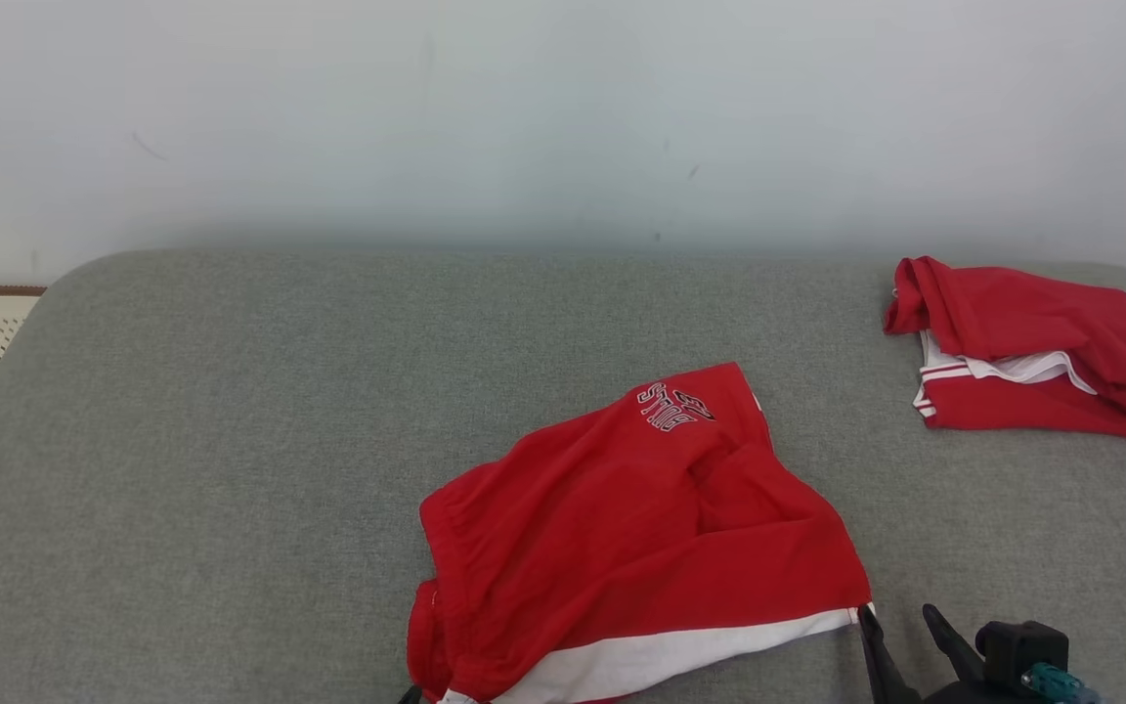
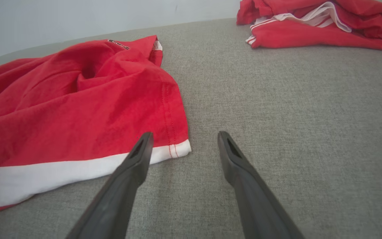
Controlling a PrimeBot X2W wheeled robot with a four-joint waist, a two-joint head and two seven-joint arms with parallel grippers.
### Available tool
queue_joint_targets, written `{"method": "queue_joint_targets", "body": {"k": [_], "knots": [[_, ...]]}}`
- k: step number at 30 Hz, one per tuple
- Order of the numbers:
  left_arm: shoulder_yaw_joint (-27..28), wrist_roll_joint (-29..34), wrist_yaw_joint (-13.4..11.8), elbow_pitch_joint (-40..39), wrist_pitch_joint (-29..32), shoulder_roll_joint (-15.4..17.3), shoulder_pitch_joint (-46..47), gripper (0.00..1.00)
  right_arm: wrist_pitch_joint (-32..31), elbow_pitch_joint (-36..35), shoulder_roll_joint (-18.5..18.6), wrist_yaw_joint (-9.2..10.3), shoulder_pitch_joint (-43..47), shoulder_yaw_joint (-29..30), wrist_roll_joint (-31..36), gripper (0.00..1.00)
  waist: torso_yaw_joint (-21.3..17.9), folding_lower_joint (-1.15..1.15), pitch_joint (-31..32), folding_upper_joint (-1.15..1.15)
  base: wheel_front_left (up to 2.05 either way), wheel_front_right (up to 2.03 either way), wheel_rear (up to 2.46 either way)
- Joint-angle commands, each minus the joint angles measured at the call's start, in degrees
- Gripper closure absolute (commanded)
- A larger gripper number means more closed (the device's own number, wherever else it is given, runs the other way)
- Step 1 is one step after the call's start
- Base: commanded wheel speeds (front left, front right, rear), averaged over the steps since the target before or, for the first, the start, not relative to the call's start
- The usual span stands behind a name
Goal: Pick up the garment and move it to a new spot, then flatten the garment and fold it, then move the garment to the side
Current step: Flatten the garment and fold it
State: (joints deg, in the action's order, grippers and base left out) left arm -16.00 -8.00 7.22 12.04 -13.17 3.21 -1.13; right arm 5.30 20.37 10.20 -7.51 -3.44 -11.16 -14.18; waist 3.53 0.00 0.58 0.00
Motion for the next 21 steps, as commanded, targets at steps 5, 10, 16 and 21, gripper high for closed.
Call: {"method": "queue_joint_targets", "body": {"k": [5,10,16,21], "knots": [[-0.95,0.65,0.01,2.96,-0.79,0.56,2.95,0.00,1.10,5.41,-0.04,0.05,-3.56,-1.96,-0.64,0.00,-0.91,0.00,-1.04,0.00,0.00,0.00,0.00],[-1.83,0.26,0.07,6.18,-1.15,0.65,5.14,0.00,2.59,11.43,-0.73,0.05,-7.41,-3.68,-1.05,0.00,-1.18,0.00,-2.36,0.00,0.00,0.00,0.00],[-3.37,-0.34,0.08,10.21,-1.46,0.89,7.88,0.00,4.56,18.93,-1.49,0.05,-12.37,-5.62,-0.58,0.00,-0.81,0.00,-4.23,0.00,0.00,0.00,0.00],[-4.26,-1.45,0.14,11.66,-1.64,0.86,9.41,1.00,5.87,23.19,-2.15,0.05,-15.08,-6.53,-0.89,0.68,-0.29,0.00,-5.17,0.00,0.00,0.00,0.00]]}}
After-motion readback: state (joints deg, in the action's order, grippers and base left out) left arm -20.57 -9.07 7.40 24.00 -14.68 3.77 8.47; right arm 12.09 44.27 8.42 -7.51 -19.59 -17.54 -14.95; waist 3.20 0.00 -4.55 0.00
